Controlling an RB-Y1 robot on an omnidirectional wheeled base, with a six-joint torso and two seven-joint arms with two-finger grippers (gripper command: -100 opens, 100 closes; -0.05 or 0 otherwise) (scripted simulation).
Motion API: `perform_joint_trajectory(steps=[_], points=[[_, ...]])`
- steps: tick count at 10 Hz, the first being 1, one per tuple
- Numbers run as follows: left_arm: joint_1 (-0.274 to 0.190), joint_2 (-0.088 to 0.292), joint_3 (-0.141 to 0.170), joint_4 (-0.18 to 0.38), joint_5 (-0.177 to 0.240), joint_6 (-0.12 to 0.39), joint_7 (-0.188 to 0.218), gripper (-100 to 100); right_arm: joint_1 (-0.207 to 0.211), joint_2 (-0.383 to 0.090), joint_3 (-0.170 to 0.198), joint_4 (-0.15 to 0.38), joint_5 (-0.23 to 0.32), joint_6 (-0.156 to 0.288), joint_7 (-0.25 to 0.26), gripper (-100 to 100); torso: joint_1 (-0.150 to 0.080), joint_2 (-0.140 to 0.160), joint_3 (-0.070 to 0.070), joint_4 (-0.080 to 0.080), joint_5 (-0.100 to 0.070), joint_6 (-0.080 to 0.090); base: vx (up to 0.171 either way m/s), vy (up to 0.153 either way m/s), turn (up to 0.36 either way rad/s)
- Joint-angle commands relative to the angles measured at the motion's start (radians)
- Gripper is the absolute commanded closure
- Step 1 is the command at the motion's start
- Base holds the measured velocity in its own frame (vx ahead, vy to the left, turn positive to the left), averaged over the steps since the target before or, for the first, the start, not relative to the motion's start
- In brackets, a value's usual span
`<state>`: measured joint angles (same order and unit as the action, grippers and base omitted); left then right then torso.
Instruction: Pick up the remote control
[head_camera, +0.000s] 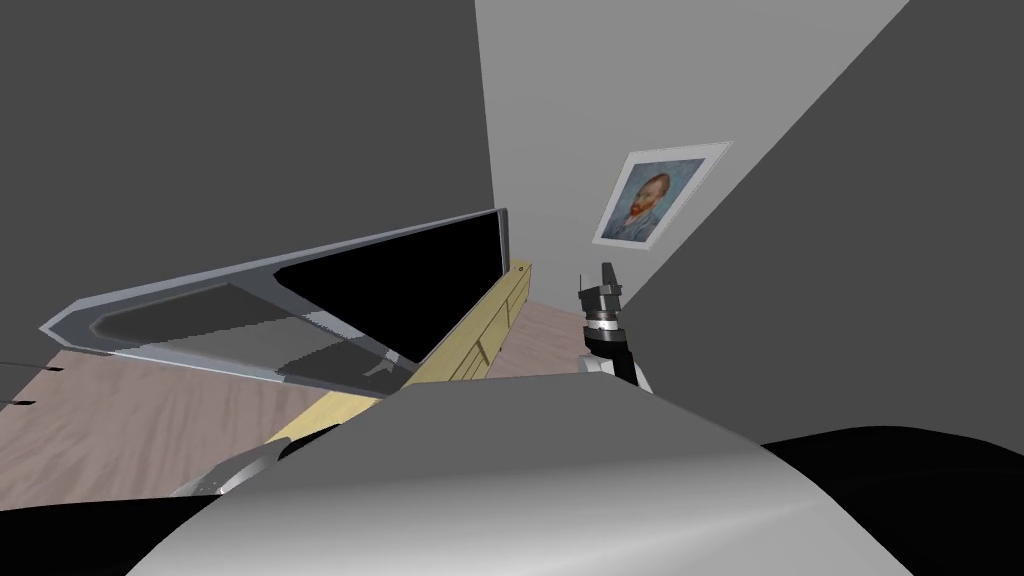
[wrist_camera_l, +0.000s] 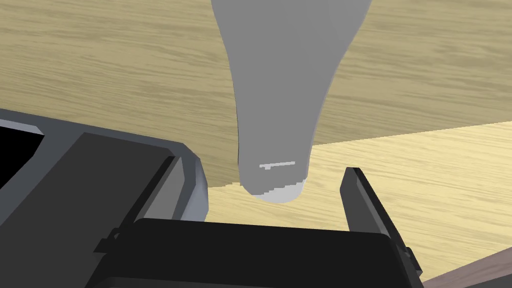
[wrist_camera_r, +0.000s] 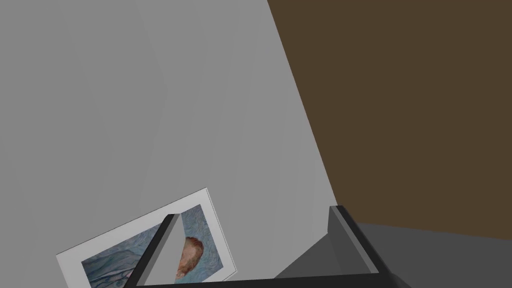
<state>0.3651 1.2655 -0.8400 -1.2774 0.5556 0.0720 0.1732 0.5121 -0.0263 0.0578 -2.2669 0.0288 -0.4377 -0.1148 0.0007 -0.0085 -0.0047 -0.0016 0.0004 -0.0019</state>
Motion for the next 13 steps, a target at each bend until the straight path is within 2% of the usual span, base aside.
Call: perform_joint_trajectory(steps=[1, 2, 3, 4, 7, 8, 9, 13], points=[[0.035, -0.006, 0.028, -0.016, -0.012, 0.025, -0.003, -100, 0.000, 0.000, 0.000, 0.000, 0.000, 0.000, 0.000, 0, 0.000, 0.000, 0.000, 0.000, 0.000, 0.000, 0.053, -0.005, -0.014], [0.017, -0.002, 0.012, -0.009, -0.005, 0.015, -0.001, -100, 0.000, 0.000, 0.000, 0.000, 0.000, 0.000, 0.000, 0, 0.000, 0.002, 0.001, 0.000, 0.000, 0.000, 0.008, -0.006, 0.013], [0.019, -0.002, 0.014, -0.011, -0.005, 0.019, -0.001, 0, 0.000, 0.000, 0.000, 0.000, 0.000, 0.000, 0.000, 0, 0.000, 0.004, 0.002, 0.001, 0.000, 0.000, 0.000, 0.000, 0.000], [0.016, -0.031, 0.021, 0.012, -0.017, 0.019, -0.007, -100, 0.000, 0.000, 0.000, 0.000, 0.000, 0.000, 0.000, 0, 0.000, 0.005, 0.003, 0.001, 0.000, 0.000, -0.004, 0.007, -0.020], [0.012, -0.088, 0.034, 0.056, -0.041, 0.020, -0.018, -100, 0.000, 0.000, 0.000, 0.000, 0.000, 0.000, 0.000, 0, 0.001, 0.006, 0.004, 0.001, 0.000, 0.000, -0.009, 0.010, -0.031], [0.012, -0.073, 0.027, 0.051, -0.034, 0.014, -0.015, -100, 0.000, 0.000, 0.000, 0.000, 0.000, 0.000, 0.000, 0, 0.001, 0.006, 0.004, 0.001, 0.000, 0.000, 0.000, 0.000, 0.000], [0.012, -0.075, 0.028, 0.052, -0.035, 0.014, -0.016, 100, 0.000, 0.000, 0.000, 0.000, 0.000, 0.000, 0.000, 0, 0.001, 0.006, 0.003, 0.001, 0.000, 0.000, 0.000, 0.000, 0.000], [0.016, -0.074, 0.026, 0.055, -0.035, 0.016, -0.015, 100, 0.000, 0.000, 0.000, 0.000, 0.000, 0.000, 0.000, 0, -0.002, 0.003, 0.003, 0.002, 0.000, 0.003, -0.001, 0.000, 0.004]])
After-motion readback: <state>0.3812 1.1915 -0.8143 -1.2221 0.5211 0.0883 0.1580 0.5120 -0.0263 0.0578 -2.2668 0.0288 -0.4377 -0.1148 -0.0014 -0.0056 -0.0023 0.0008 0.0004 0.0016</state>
